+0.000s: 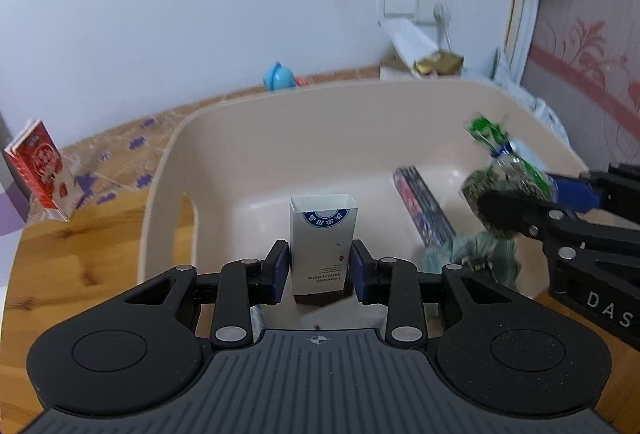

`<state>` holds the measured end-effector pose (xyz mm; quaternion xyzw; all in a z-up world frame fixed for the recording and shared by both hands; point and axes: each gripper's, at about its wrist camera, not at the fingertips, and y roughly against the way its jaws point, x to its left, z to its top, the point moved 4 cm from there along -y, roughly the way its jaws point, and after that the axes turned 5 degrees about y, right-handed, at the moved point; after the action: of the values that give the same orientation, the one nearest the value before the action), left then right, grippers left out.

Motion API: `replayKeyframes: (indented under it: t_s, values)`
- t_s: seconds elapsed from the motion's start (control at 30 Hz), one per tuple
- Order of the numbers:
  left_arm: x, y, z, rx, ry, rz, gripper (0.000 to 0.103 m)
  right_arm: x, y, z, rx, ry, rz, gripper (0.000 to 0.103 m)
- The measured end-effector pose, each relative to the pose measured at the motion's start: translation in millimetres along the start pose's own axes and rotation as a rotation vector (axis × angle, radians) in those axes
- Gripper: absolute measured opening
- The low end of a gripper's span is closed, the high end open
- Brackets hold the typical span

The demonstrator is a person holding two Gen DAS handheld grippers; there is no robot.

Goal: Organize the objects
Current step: 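Drop the white box and herb bag into the beige bin, then grasp the figurine with left tool while right grasps the round tin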

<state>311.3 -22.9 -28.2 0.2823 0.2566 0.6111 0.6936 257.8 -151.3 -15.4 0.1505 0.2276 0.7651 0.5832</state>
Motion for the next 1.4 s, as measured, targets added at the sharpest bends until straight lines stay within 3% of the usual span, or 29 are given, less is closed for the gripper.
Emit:
replayKeyframes:
  t_s: [0.03,0.07,0.1,0.17,0.37,0.6,0.67,0.83,1.17,1.4]
  values:
    - [-1,-2,-1,0.008,0.002,0.0,0.035,0,-1,-2,0.007,0.001,-0.001,0.028]
    - [-1,-2,-2,0.012,0.003,-0.003,0.041,0,-1,-4,0.014,-0.001,0.001,0.04]
    - [0,0,-3,0.014,0.008,-0.005,0.045,0,1,-4,0.016,-0.003,-0.001,0.039]
    - [2,7,-3,-0.007,0.013,0.002,0.066,-1,8,-5,0.005,-0.007,-0.009,0.052]
    - [7,38,-4,-0.072,0.001,0.033,0.086,-5,36,-6,-0.032,-0.052,-0.015,0.068]
    - [14,73,-23,-0.111,0.021,0.05,0.092,-2,66,-30,-0.042,-0.095,0.004,0.081]
    - [15,80,-32,-0.112,0.017,0.052,0.092,-1,71,-39,-0.028,-0.1,0.013,0.09]
    - [14,88,-56,-0.096,-0.001,0.035,0.092,9,70,-64,0.03,-0.072,0.042,0.095]
    - [4,38,-95,0.053,-0.017,0.027,0.092,33,29,-103,0.165,-0.035,0.068,0.097]
    - [7,17,-103,0.104,-0.012,0.036,0.092,44,2,-113,0.184,-0.024,0.046,0.096]
